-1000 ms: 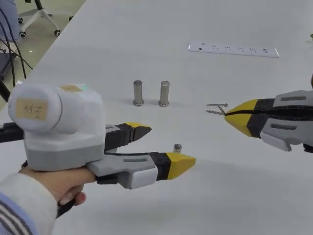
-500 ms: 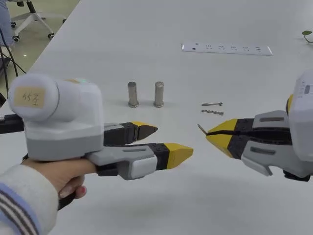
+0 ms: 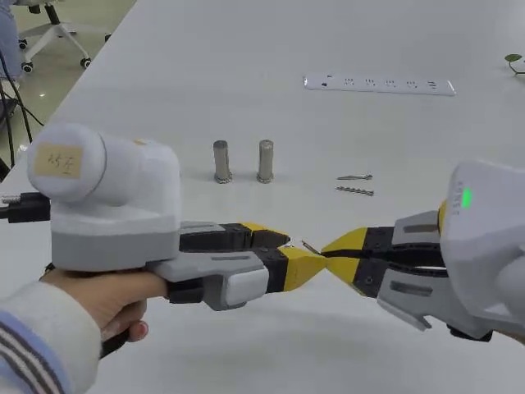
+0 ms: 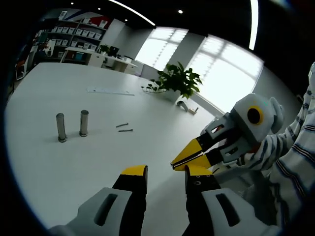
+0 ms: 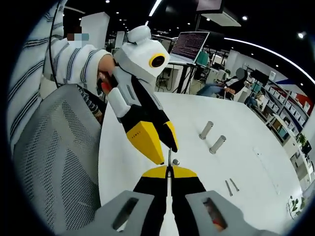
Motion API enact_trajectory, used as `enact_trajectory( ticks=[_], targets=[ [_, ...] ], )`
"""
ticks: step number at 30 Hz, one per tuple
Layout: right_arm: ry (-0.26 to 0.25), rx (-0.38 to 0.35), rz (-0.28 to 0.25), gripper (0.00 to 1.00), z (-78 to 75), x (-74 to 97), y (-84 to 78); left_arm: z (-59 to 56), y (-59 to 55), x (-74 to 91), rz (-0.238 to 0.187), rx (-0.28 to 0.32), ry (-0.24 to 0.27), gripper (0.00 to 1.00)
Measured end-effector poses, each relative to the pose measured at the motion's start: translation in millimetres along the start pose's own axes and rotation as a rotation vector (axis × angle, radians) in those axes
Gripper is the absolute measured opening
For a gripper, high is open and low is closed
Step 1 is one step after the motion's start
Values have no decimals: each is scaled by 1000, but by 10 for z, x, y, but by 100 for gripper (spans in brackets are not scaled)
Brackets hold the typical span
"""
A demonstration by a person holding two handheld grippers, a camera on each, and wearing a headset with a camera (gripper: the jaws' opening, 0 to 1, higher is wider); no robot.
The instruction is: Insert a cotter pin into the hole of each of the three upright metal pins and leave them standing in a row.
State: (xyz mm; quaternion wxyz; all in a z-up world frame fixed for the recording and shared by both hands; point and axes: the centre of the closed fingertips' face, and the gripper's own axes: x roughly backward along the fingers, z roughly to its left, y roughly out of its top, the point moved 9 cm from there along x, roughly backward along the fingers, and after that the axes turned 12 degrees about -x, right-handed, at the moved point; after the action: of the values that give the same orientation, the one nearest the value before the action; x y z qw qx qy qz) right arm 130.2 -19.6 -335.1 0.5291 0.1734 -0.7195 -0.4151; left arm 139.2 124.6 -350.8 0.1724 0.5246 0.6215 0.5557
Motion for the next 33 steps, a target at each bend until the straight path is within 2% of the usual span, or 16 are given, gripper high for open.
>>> enact_trajectory(
  ticks=[5, 10, 14, 19, 26, 33],
  targets=[
    [4, 7, -1, 0, 5, -4, 10, -3, -4, -7, 6, 5, -11, 21],
    [9, 14, 1, 0, 2, -8, 11, -8, 6, -10, -3, 23, -25, 11],
    [9, 21, 0, 0, -1, -5, 18, -1, 3, -10, -1, 35, -27, 9],
    [10, 56, 13, 0, 8, -11, 28, -10, -8, -6, 2, 51, -37, 2],
    [21, 89, 20, 0, 35, -31, 51, -19, -25, 1, 14, 57, -46, 0],
    [25, 118, 30, 0, 55, -47, 53, -16, -46, 22, 10, 96, -47, 0]
  ],
)
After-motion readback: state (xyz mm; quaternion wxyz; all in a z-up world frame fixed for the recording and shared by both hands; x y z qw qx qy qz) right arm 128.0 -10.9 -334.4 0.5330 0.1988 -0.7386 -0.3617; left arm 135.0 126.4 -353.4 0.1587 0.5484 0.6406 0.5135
